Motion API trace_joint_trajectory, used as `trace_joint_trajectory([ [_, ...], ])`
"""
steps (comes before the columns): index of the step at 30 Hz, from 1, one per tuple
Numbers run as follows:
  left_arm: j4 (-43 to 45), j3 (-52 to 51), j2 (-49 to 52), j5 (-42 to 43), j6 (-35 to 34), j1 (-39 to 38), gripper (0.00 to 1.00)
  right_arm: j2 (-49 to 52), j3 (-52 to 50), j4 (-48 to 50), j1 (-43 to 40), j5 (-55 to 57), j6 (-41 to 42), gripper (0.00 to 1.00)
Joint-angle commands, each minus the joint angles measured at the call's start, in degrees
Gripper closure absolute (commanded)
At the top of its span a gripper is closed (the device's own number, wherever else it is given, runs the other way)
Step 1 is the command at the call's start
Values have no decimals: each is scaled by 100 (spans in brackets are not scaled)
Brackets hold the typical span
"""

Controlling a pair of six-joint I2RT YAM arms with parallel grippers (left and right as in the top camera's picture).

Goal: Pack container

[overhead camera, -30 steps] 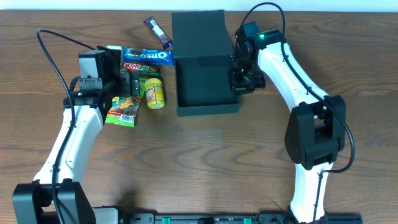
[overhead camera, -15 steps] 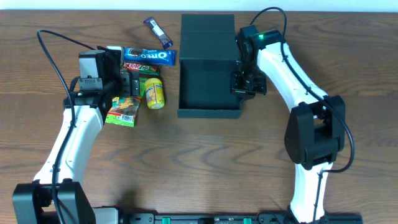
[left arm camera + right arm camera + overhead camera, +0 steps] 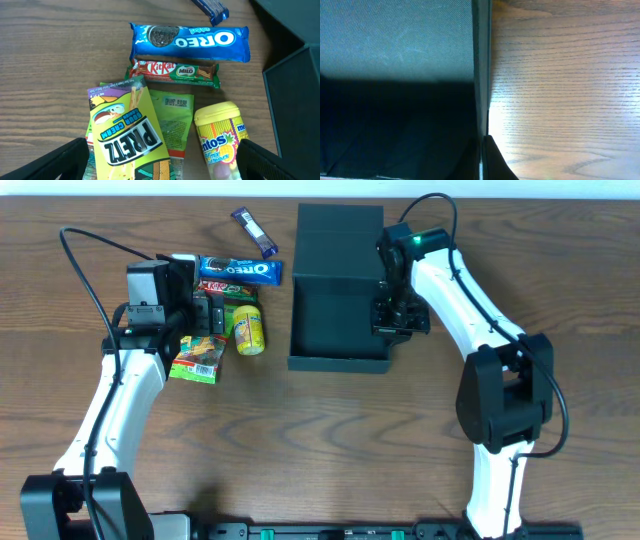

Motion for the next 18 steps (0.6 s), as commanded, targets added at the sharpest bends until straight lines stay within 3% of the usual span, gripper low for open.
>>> trace_joint_trajectory([
  [1, -7, 133, 44, 20, 59, 7, 5, 127, -17, -11, 70, 101, -197, 98],
  [18, -7, 133, 44, 20, 59, 7, 4, 127, -17, 11, 76, 356, -756, 99],
])
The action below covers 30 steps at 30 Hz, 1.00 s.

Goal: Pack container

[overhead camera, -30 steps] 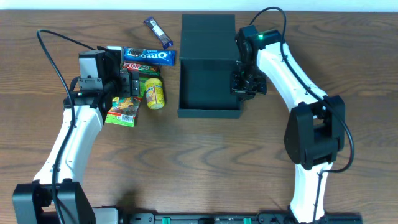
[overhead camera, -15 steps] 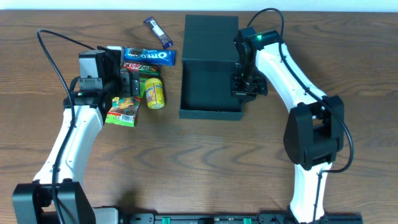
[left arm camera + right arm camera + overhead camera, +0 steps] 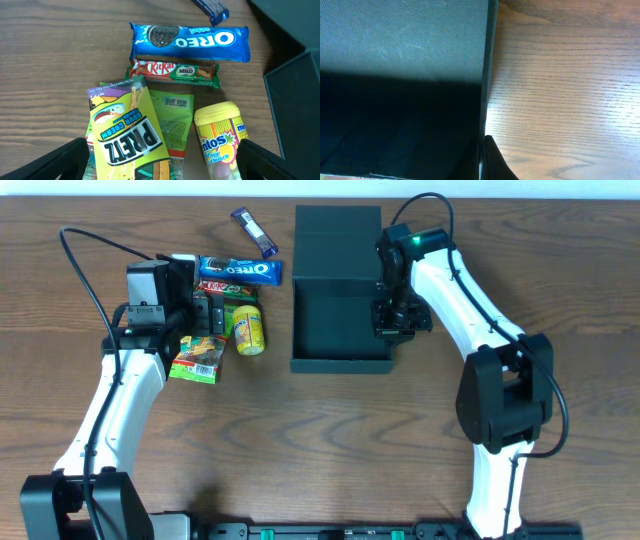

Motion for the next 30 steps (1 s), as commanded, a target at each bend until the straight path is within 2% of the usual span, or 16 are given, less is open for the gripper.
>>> trace_joint_trajectory([
  [1, -9, 133, 44, 20, 57, 7, 4, 127, -17, 22, 76, 160, -164, 84],
  [2, -7, 133, 44, 20, 59, 7, 5, 122, -9, 22, 76, 48, -271, 57],
  [3, -2, 133, 44, 20, 61, 7, 5, 94, 17, 22, 72, 4, -264, 40],
  [5, 39, 136, 37, 20, 61, 7, 5, -52, 136, 17, 37, 17, -264, 11],
  [6, 42, 153, 33, 20, 61, 7, 5, -179, 254, 17, 4, 13, -262, 6],
  [10, 31, 247, 26, 20, 28, -11, 5, -732, 708, 96, -101, 114, -264, 5],
  [12, 13, 293, -11, 20, -31, -48, 5, -1038, 876, 221, -179, 317, -267, 1],
  [16, -85, 306, -74, -632, -17, -61, 5, -1469, 896, 461, -393, 424, -291, 1],
  [18, -343, 306, -74, -807, 203, -61, 5, -1504, 896, 452, -492, 422, -291, 1],
  [24, -1279, 306, -70, -719, 535, -68, 5, -1499, 892, 538, -584, 424, -452, 1],
  [29, -1349, 293, 70, -570, 520, -68, 5, -1499, 892, 588, -597, 422, -531, 1],
  [30, -1360, 293, 101, -310, 511, -68, 5, -1499, 892, 579, -597, 422, -533, 6],
])
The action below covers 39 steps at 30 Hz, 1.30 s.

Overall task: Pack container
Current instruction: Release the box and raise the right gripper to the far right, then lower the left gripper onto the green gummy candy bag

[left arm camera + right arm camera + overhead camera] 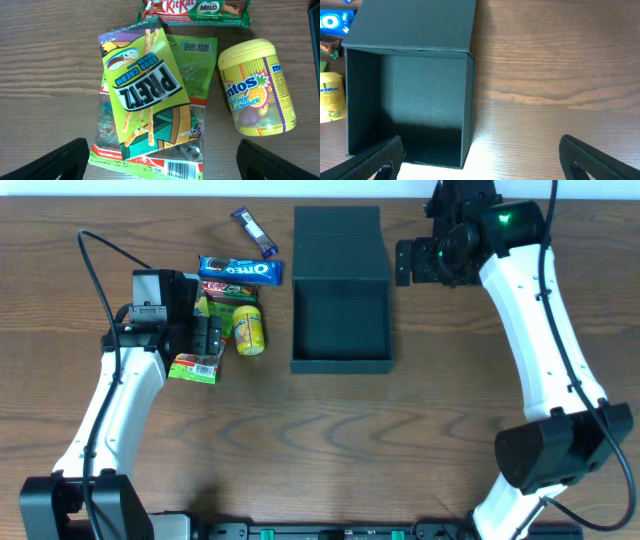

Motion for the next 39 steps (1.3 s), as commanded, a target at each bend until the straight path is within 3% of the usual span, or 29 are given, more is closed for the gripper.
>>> trace_joint_trajectory([
  [1, -24, 136, 109, 575, 76, -17, 5, 11, -4, 0, -42, 59, -138, 9],
  [5, -15, 136, 109, 2232, 76, -17, 5, 11, -4, -35, -42, 59, -151, 9],
  [9, -15, 133, 109, 2813, -101, -17, 5, 11, -4, -31, -44, 59, -212, 9],
  [16, 103, 133, 109, 2870, -540, -17, 5, 11, -4, -48, -44, 59, -238, 8],
  [21, 35, 133, 109, 2983, -1235, -17, 5, 11, -4, -76, -44, 57, -236, 8],
  [26, -42, 133, 109, 3115, -1231, -20, 5, 11, -4, -116, -44, 55, -234, 8],
  [31, -42, 133, 109, 2361, -1257, -22, 5, 11, -4, -149, -44, 24, -210, 8],
  [39, -31, 133, 142, 2385, -1377, -299, 5, 11, -4, -153, -44, -9, -168, 8],
])
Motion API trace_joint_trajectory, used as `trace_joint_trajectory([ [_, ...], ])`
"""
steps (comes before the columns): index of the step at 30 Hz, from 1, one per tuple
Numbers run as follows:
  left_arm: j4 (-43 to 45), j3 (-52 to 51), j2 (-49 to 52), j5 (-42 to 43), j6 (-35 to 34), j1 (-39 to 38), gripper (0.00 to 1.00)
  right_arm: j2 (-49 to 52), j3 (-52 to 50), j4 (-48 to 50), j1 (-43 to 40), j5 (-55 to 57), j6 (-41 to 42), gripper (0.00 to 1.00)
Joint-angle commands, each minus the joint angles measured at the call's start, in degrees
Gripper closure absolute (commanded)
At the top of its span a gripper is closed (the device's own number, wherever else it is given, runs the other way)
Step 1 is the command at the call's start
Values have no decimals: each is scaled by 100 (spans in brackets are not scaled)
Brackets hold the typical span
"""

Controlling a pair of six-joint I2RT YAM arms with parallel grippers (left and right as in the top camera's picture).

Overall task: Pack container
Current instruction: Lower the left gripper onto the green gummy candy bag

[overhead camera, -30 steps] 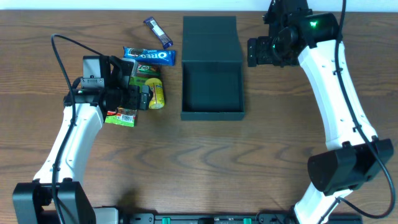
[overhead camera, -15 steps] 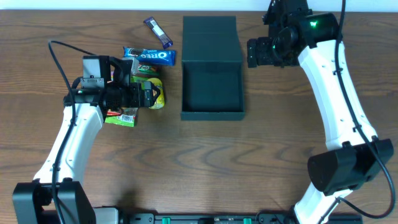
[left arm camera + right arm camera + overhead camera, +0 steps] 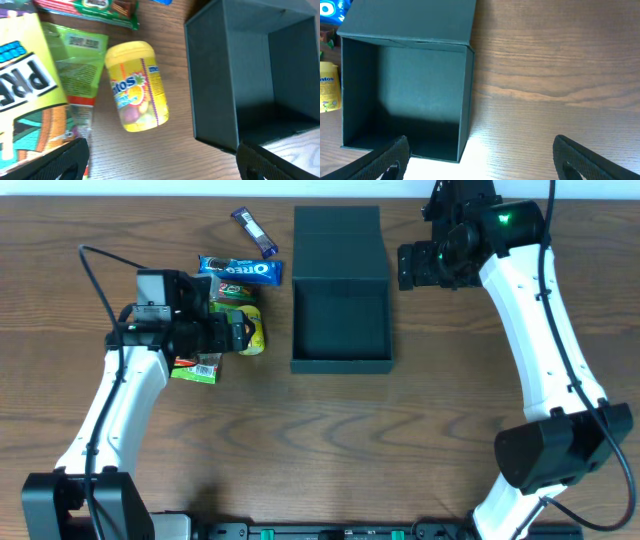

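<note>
The dark green box [image 3: 340, 320] stands open and empty at the table's middle, its lid [image 3: 338, 242] folded back behind it. Left of it lie the snacks: a yellow Mentos tub [image 3: 136, 86], a Pretz pack [image 3: 25, 75], a KitKat bar [image 3: 90, 7] and a blue Oreo pack [image 3: 238, 269]. My left gripper [image 3: 160, 165] is open, hovering over the Mentos tub with the box's left wall [image 3: 212, 90] beside it. My right gripper [image 3: 477, 162] is open, high above the box's right side [image 3: 465, 95], holding nothing.
A small blue wrapped bar [image 3: 254, 232] lies at the back, left of the lid. A green snack bag [image 3: 75, 65] lies under the Pretz pack. Bare wooden table [image 3: 330, 440] spreads in front of the box and to its right.
My left gripper has shifted right, from over the Pretz pack to over the Mentos tub near the box's left wall. The right gripper has barely moved. Both stay open.
At first my right gripper was low at the box's right wall, and the box shifted slightly. Later it was raised high and open above the box's right side. My left gripper hovered open over the snacks, drew toward the Pretz pack, and now hangs over the Mentos tub.
</note>
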Motion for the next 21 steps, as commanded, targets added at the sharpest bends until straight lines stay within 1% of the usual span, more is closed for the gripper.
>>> trace_joint_trajectory([
  [1, -2, 133, 125, -127, -81, -243, 4, 11, -4, -15, -44, -4, -17, 9],
  [5, -9, 133, 404, -833, -63, -474, 5, 11, -4, -20, -44, -4, -17, 9],
  [9, 11, 133, 627, -898, -48, -472, 5, 11, -4, -22, -44, -4, -17, 9],
  [14, 162, 136, 1047, -1176, -42, -472, 5, 11, -4, -24, -44, -4, -17, 9],
  [21, 190, 149, 1102, -2540, -42, -472, 4, 11, -4, -26, -44, -4, -17, 9],
])
